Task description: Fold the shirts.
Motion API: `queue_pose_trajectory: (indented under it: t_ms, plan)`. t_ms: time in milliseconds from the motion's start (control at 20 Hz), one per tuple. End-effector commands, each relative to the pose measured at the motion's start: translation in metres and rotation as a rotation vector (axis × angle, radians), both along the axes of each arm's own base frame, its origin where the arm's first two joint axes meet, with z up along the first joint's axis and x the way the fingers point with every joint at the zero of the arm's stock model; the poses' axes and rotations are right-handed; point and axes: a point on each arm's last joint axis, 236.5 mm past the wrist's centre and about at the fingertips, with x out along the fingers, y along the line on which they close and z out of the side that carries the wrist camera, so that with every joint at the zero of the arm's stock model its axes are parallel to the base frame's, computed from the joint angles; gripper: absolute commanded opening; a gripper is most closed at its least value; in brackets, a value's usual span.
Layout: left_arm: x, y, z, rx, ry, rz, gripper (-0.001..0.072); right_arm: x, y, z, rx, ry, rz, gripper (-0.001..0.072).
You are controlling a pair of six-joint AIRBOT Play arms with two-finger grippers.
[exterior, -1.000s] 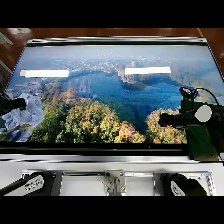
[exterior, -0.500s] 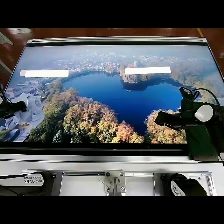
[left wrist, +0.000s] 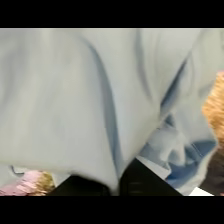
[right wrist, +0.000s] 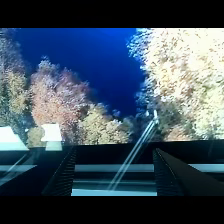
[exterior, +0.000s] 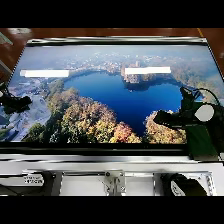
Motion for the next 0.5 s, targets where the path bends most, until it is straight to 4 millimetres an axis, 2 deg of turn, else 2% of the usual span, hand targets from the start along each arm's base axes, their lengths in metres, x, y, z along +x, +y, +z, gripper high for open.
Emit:
queue_pose_trajectory:
  t_ms: [0,100,150,250,350,450]
  plan:
    - [0.023,-0.078,0.071,-0.154,-0.141,-0.179,0.0035,-0.002,-0.008,-0.003,-0.039,0.007,0.004,0.0597]
    - [0.035,-0.131,0.133,-0.156,-0.314,-0.312,0.0035,-0.008,-0.009,-0.005,-0.048,0.027,0.024,0.0597]
    - [0.032,-0.159,0.161,-0.156,-0.380,-0.372,0.0035,-0.013,-0.009,-0.006,-0.054,0.043,0.048,0.0597]
    - [0.016,-0.216,0.204,-0.172,-0.472,-0.497,0.0035,-0.025,-0.011,-0.009,-0.074,0.077,0.114,0.0597]
    - [-0.010,-0.278,0.231,-0.225,-0.519,-0.639,0.0035,-0.044,-0.022,-0.014,-0.132,0.150,0.173,0.0597]
    - [-0.043,-0.337,0.235,-0.274,-0.499,-0.796,0.0035,-0.069,-0.047,-0.019,-0.232,0.260,0.208,0.0597]
